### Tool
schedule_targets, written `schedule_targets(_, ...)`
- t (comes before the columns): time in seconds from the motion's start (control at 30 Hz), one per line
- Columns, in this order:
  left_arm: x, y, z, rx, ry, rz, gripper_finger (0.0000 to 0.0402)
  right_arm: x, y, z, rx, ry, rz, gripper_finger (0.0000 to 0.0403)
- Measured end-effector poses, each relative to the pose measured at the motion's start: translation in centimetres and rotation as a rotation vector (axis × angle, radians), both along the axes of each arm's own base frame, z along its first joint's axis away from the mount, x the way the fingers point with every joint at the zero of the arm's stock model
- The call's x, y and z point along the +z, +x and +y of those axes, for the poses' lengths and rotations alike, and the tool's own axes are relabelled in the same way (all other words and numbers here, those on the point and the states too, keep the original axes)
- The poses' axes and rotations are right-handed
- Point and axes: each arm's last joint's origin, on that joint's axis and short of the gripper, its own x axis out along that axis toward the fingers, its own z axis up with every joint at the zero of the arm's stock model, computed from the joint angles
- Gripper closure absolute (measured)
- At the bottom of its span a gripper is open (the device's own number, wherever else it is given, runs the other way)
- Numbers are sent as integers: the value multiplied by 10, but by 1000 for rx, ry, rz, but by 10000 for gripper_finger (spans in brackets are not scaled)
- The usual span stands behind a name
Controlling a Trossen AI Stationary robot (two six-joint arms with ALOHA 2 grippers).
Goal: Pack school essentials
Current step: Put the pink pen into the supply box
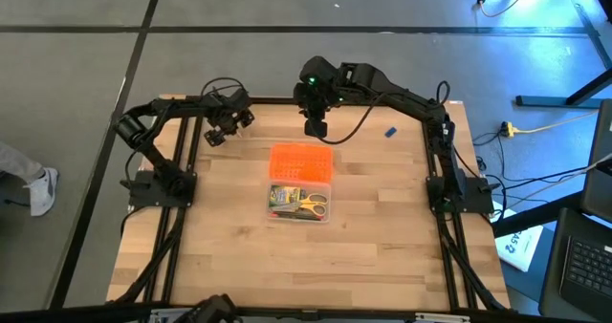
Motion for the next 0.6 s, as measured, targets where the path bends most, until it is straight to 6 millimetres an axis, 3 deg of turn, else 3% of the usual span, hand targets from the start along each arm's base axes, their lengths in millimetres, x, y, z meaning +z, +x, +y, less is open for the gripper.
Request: schedule_targets(0.6,2,-6,4,-15,4,-8,8,0,0,0,0,0,-1,308)
